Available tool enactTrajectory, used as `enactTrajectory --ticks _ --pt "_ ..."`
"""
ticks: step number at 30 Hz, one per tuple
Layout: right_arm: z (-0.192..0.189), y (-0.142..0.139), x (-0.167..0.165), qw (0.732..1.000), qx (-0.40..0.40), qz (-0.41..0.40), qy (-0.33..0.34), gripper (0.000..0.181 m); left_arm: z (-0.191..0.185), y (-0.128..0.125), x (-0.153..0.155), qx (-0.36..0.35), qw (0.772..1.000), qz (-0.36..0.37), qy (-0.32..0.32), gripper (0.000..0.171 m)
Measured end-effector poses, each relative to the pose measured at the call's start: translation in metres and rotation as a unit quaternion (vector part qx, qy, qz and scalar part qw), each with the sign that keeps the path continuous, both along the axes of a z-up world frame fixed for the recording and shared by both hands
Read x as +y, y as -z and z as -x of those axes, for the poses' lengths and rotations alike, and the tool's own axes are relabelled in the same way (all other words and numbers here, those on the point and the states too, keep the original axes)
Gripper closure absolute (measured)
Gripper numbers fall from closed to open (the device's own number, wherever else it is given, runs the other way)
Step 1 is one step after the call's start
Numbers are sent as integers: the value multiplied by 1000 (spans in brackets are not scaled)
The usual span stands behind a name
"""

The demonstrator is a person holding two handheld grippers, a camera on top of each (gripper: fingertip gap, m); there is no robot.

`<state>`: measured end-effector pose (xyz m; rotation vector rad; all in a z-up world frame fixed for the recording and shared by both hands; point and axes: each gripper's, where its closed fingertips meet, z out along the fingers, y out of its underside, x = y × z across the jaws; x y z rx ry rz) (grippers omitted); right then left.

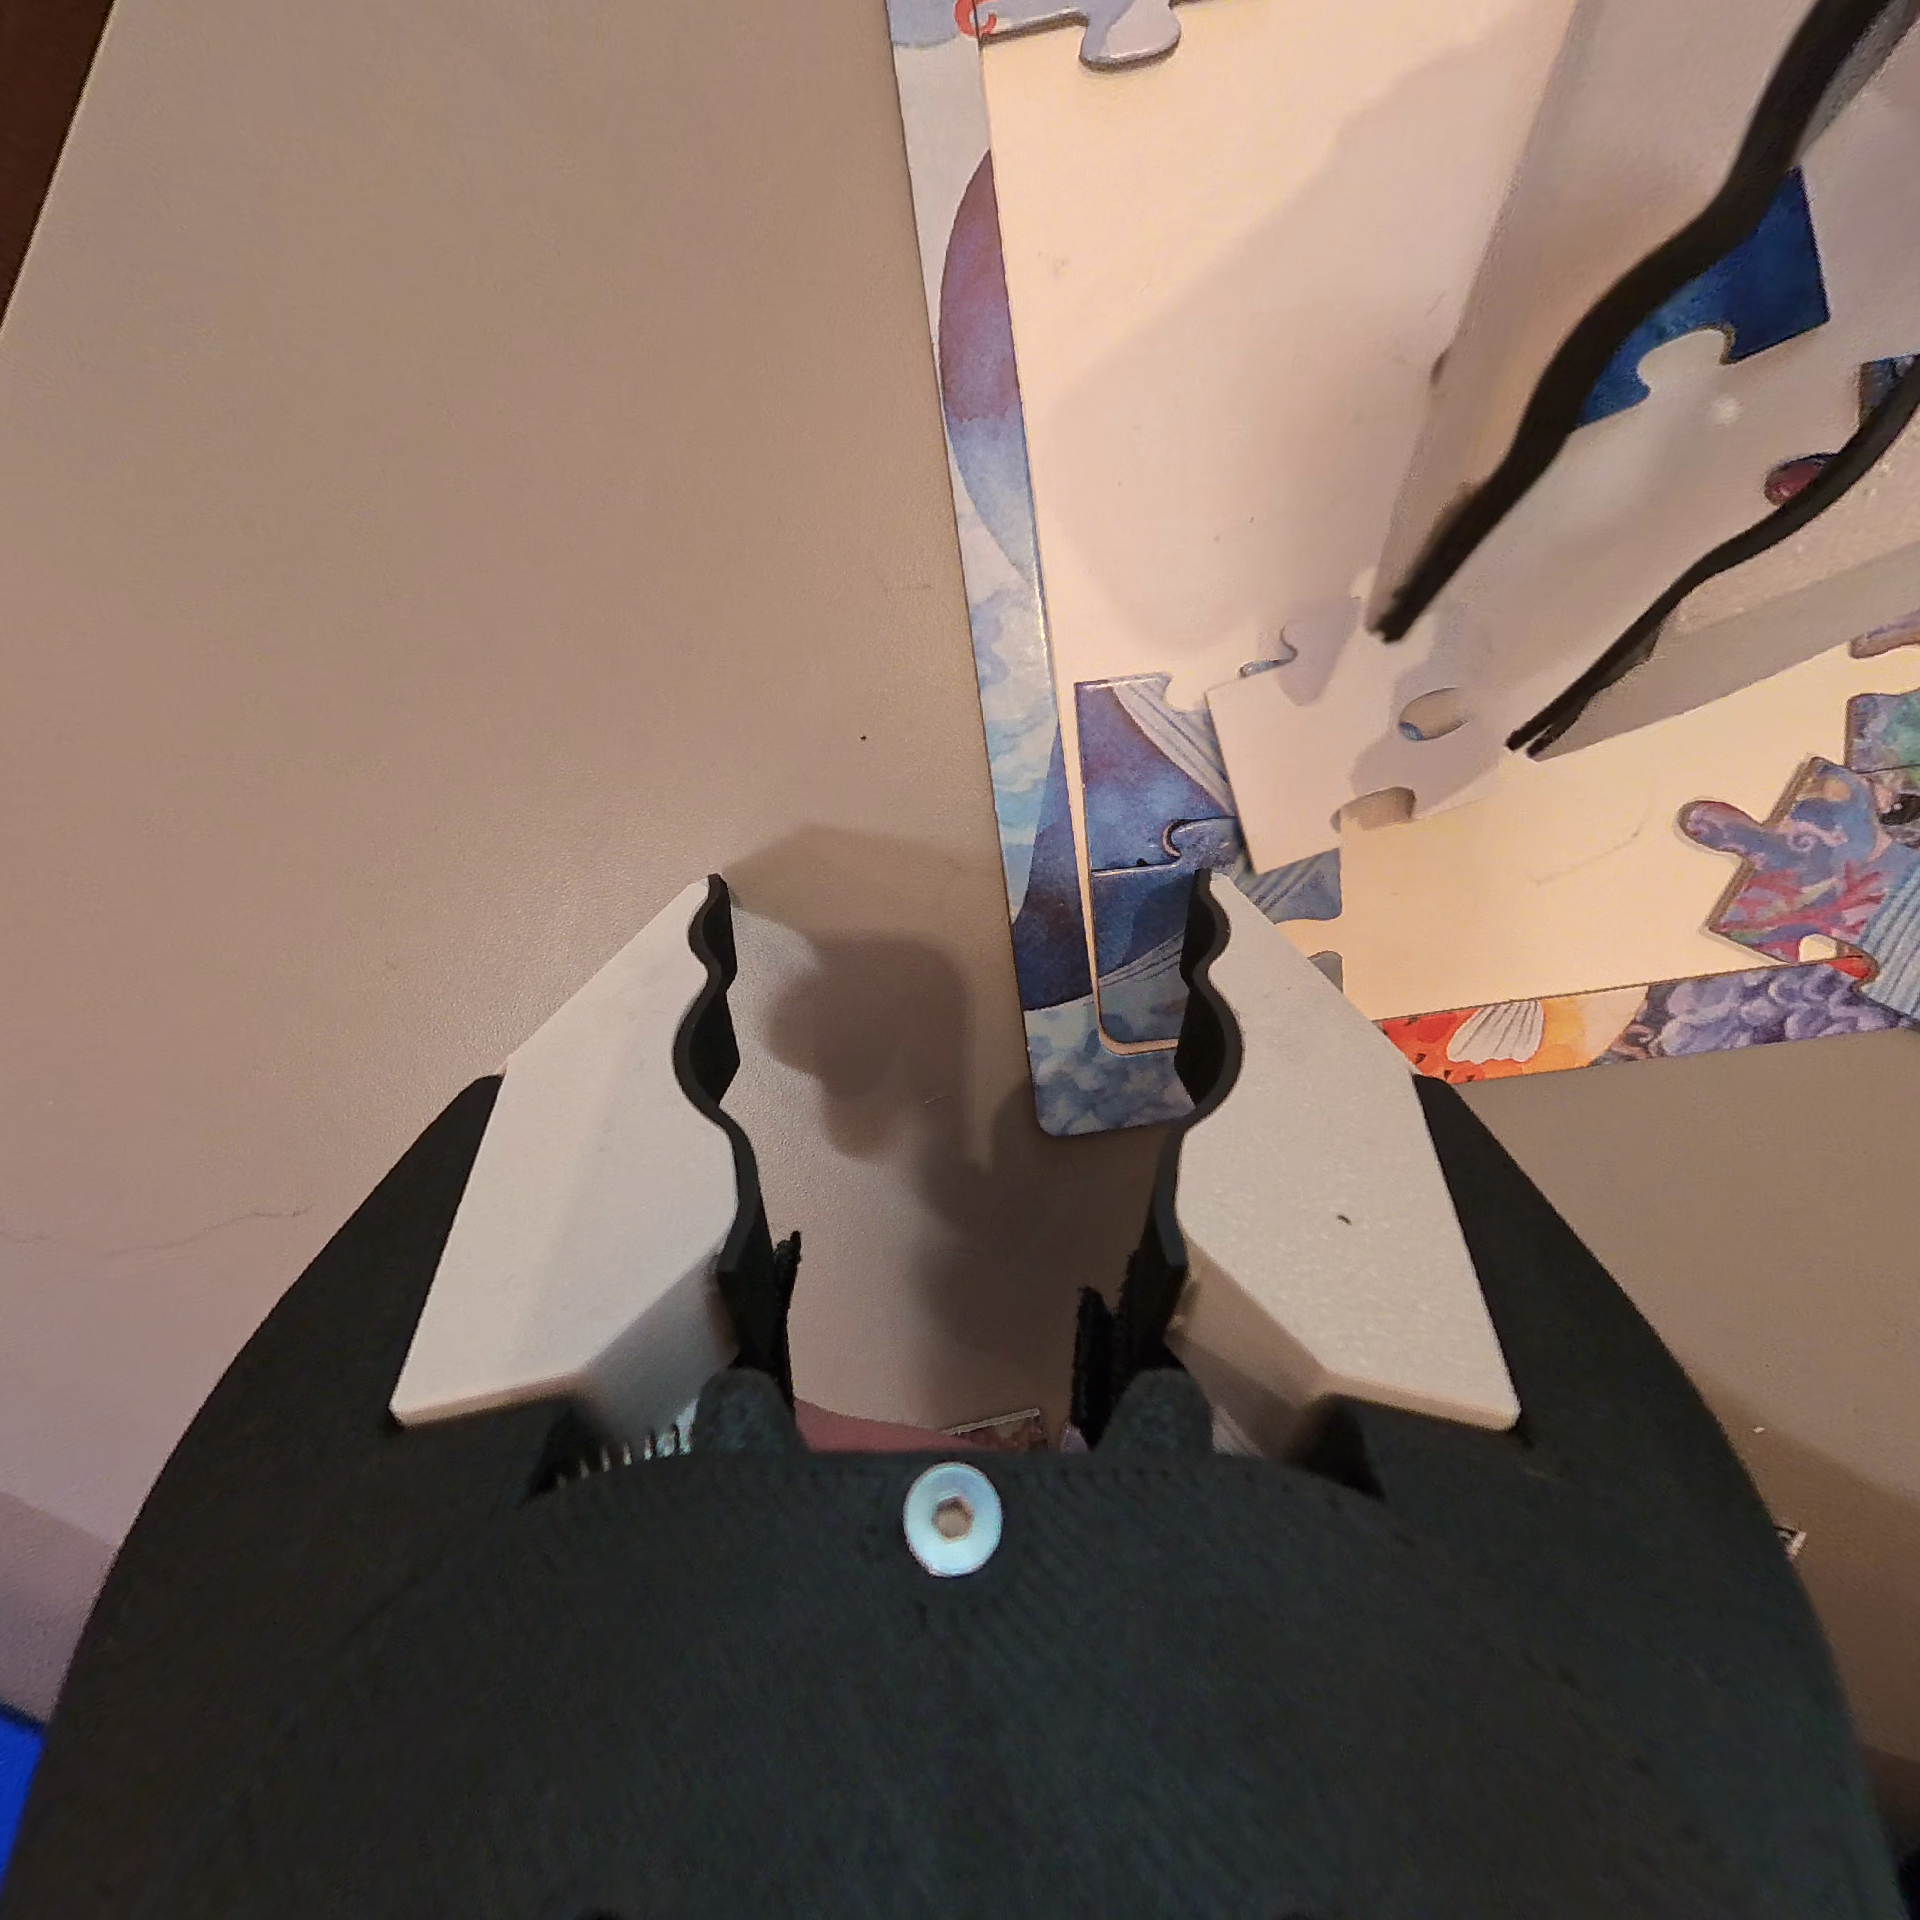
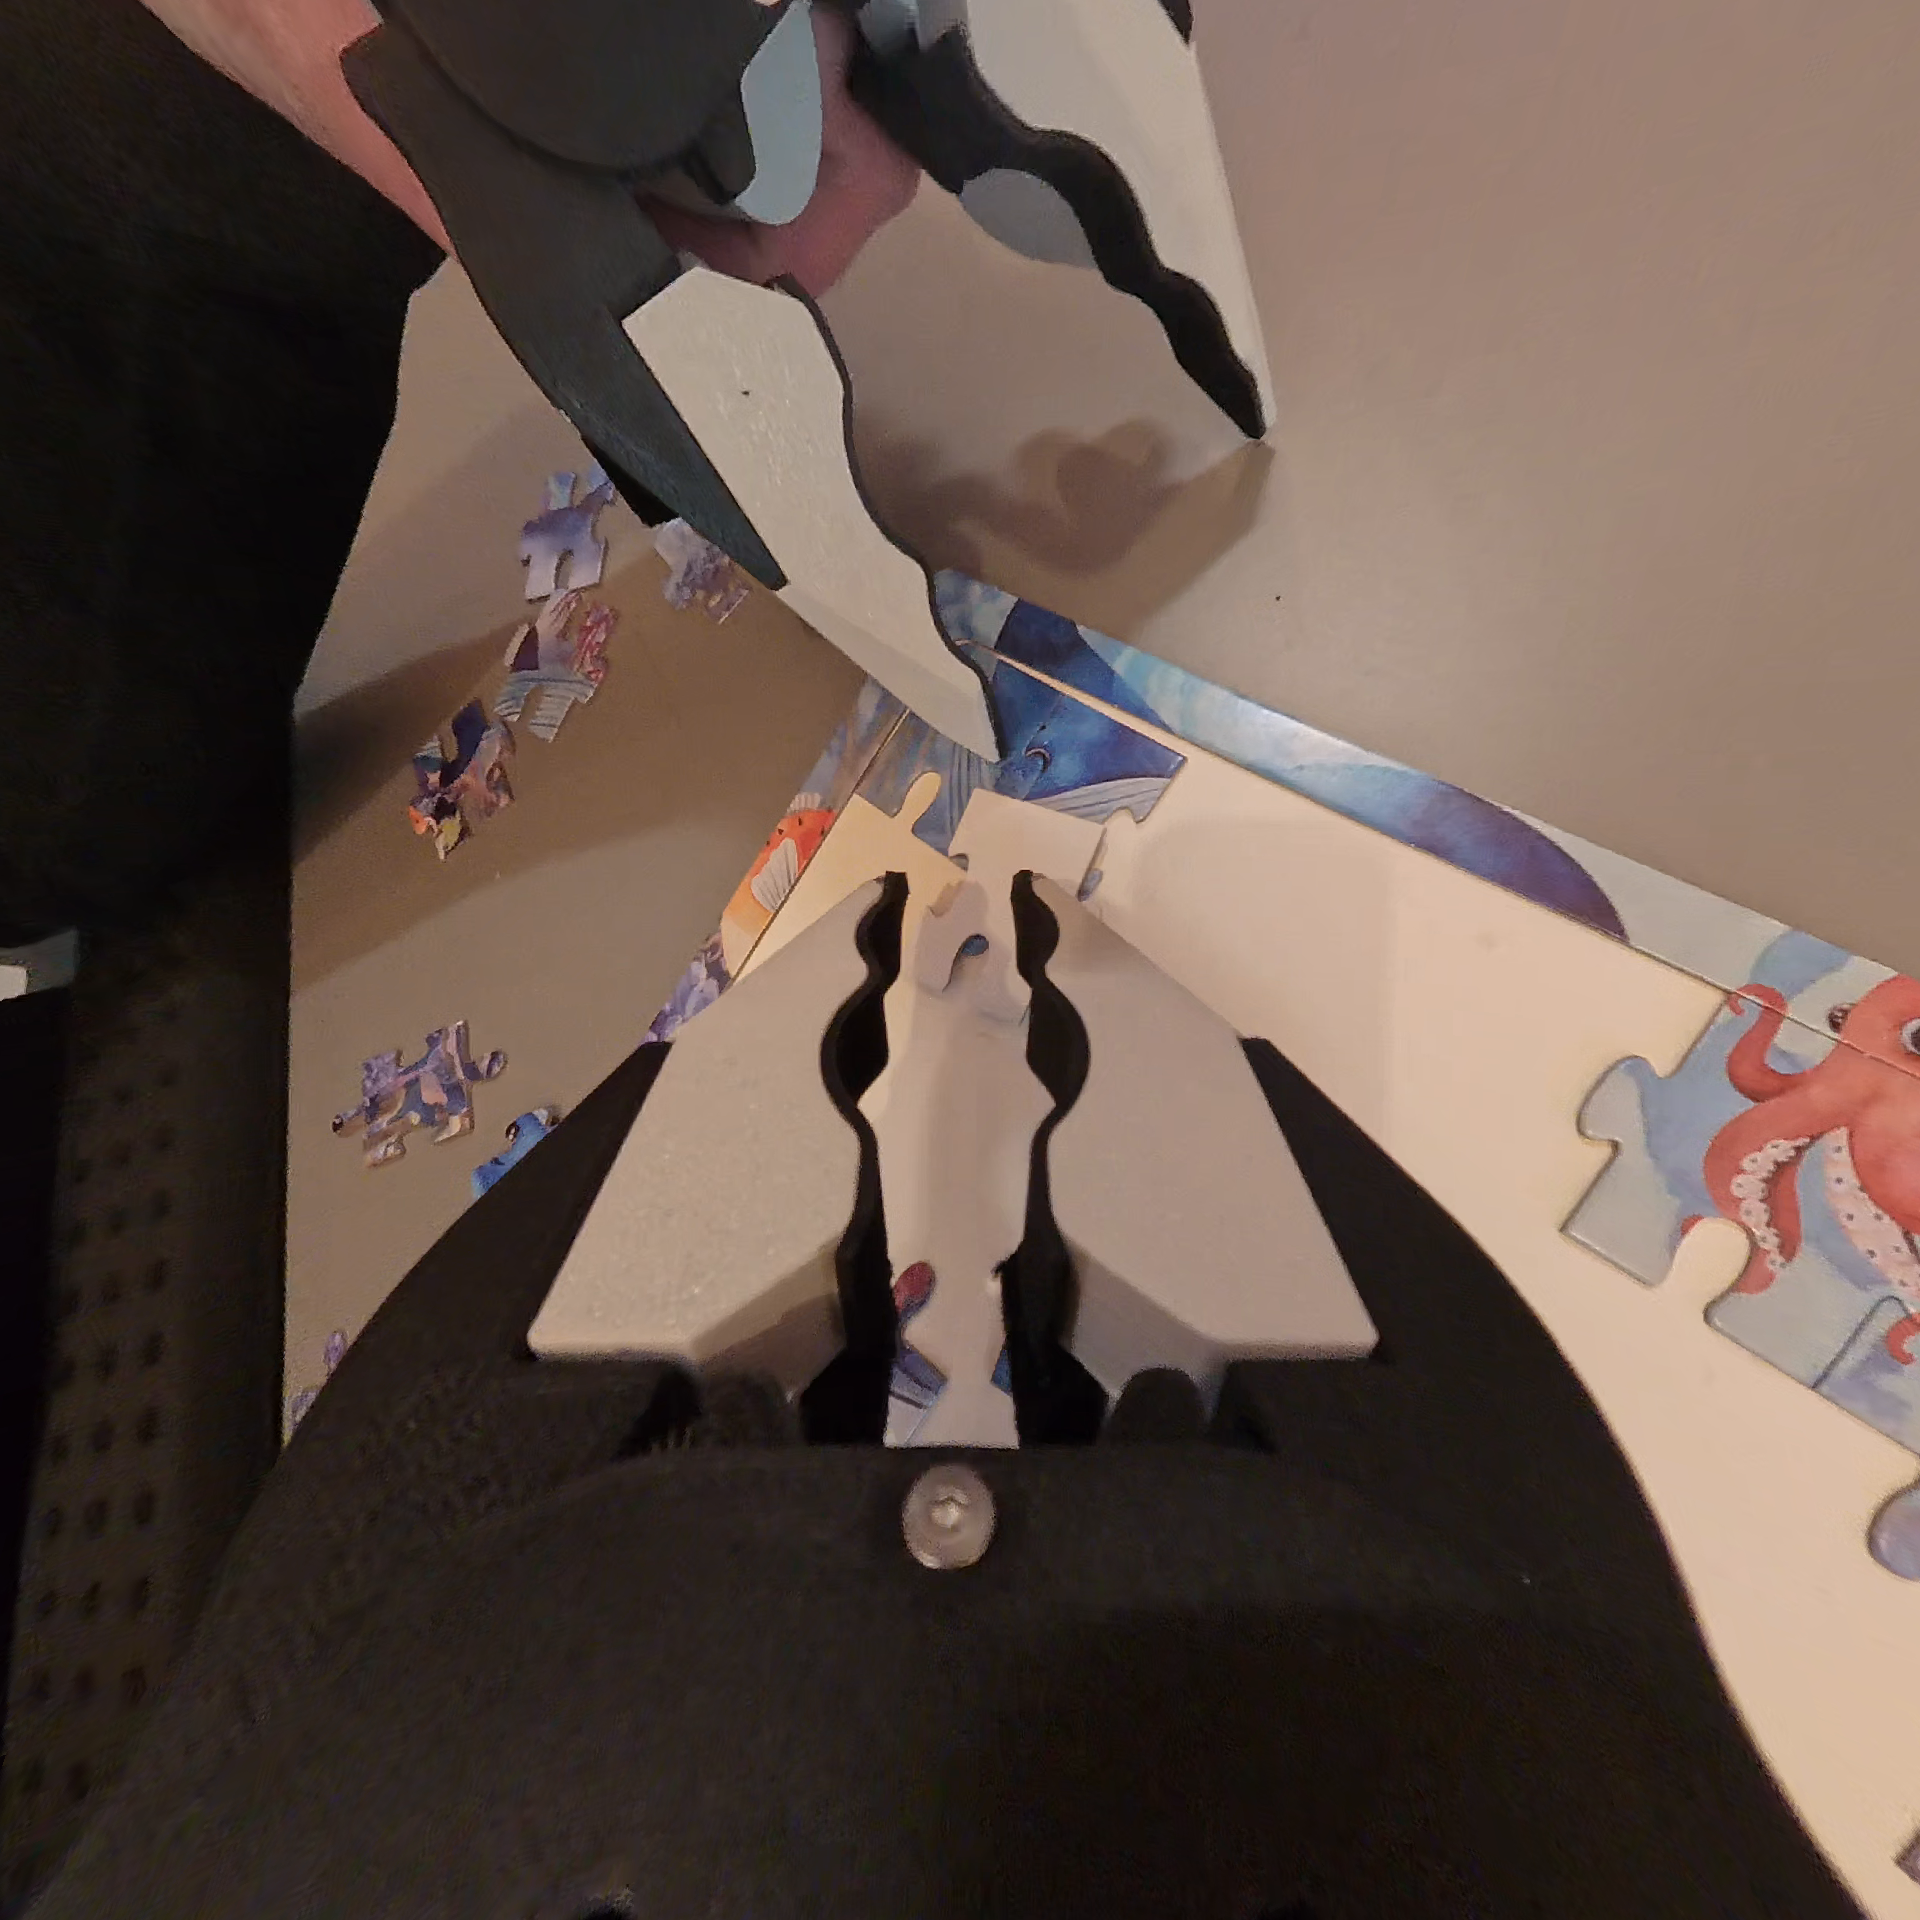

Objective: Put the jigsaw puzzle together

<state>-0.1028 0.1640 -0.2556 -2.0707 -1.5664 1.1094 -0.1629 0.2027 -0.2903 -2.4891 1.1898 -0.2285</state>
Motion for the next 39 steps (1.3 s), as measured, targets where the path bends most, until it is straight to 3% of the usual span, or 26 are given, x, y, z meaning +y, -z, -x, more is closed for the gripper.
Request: enactTrajectory --ticks 3,8,11,14,15,17,19,24,27,29,30,32,36,39 --pt "-4 8 6 999 -38 -39 4 134 0 0 0 -1 1000 0 0 87" --pt "0 21 -5 985 -101 -131 -39 129 0 0 0 -2 1000 1 -1 86" --pt "-1 32 -4 969 -152 -188 -45 129 0 0 0 -3 1000 1 -2 86" --pt "-1 30 2 958 -173 -225 -31 156 0 0 0 -3 1000 0 -2 85" --pt "-1 30 3 957 -175 -230 -32 157 0 0 0 -3 1000 1 -2 86" --pt "0 29 3 960 -167 -221 -27 160 0 0 0 -3 1000 0 -1 86" --pt "-2 25 10 966 -152 -211 -10 181 0 0 0 -3 1000 0 -1 86" --pt "-7 11 22 992 -73 -94 48 181 -1 0 0 -2 1000 -1 1 86" --pt "-17 13 41 993 -40 -30 105 181 -1 0 0 -2 1000 -1 1 87" --pt "-24 20 52 989 -44 -4 139 154 -2 0 0 -3 1000 0 1 87" --pt "-28 23 55 988 -55 -2 147 140 -2 0 0 -4 1000 0 1 87" --pt "-34 20 60 986 -68 -24 151 129 -2 0 0 -4 1000 0 1 87" --pt "-39 -2 67 980 -79 -112 142 129 -2 0 0 -5 1000 0 0 87" --pt "-24 -8 34 990 -74 -101 69 138 -2 0 0 -4 1000 1 0 87"
